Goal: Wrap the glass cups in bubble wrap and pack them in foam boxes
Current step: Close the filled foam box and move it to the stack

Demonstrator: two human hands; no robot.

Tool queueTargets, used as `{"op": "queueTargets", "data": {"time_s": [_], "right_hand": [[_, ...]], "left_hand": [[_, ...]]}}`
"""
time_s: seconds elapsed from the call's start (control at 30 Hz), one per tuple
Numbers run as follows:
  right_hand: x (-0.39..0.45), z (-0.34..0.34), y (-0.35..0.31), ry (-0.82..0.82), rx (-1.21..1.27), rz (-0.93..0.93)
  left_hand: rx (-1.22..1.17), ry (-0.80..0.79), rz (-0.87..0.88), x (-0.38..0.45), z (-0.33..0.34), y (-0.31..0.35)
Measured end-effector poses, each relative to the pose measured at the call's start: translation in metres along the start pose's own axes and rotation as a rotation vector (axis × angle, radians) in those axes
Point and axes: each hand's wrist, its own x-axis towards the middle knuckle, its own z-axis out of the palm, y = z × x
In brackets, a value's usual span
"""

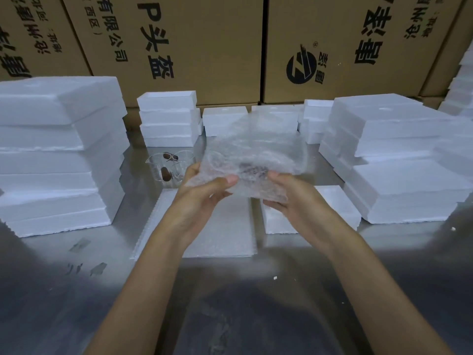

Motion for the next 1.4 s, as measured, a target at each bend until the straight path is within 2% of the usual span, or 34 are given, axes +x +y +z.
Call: {"op": "queueTargets", "data": {"time_s": [0.13, 0.2, 0.27, 0.4, 0.53, 0.63, 0.7, 0.83, 0.9, 0.97, 1.03, 1.17, 1.3, 1.4], "right_hand": [[0.007, -0.006, 0.008, 0.267, -0.110, -0.082], [0.006, -0.006, 0.011, 0.311, -0.125, -0.161], [0.006, 0.000, 0.016, 0.279, -0.170, -0.202], [0.003, 0.017, 0.028, 0.341, -0.679, -0.309], [0.003, 0.021, 0.035, 0.463, -0.824, -0.509], [0.005, 0.022, 0.038, 0.492, -0.948, -0.582], [0.005, 0.024, 0.041, 0.471, -0.990, -0.588], [0.002, 0.031, 0.045, 0.433, -0.903, -0.581], [0.000, 0.035, 0.044, 0.398, -0.916, -0.646], [-0.002, 0.040, 0.045, 0.287, -1.019, -0.700], [-0.005, 0.043, 0.047, 0.163, -1.108, -0.652], [-0.005, 0.044, 0.050, 0.071, -1.283, -0.590], [-0.005, 0.047, 0.054, 0.052, -1.304, -0.615], [-0.008, 0.049, 0.057, 0.135, -1.171, -0.649]], "left_hand": [[0.194, -0.177, -0.107, -0.003, -0.006, 0.002], [0.361, -0.250, -0.147, -0.004, -0.007, 0.003], [0.451, -0.278, -0.172, -0.005, -0.008, 0.004], [0.531, -0.272, -0.149, -0.006, -0.015, 0.010], [0.480, -0.280, -0.180, -0.007, -0.021, 0.009], [0.509, -0.174, -0.140, -0.004, -0.019, 0.000], [0.561, -0.109, -0.071, -0.001, -0.017, -0.006], [0.635, -0.031, 0.031, 0.002, -0.014, -0.015], [0.652, -0.023, 0.054, 0.003, -0.011, -0.016], [0.675, -0.046, 0.029, 0.002, -0.011, -0.016], [0.699, -0.065, -0.040, 0.001, -0.015, -0.011], [0.550, -0.092, -0.083, -0.001, -0.026, 0.004], [0.817, -0.103, 0.037, 0.000, -0.025, 0.004], [1.014, -0.067, 0.093, 0.002, -0.025, -0.006]]}}
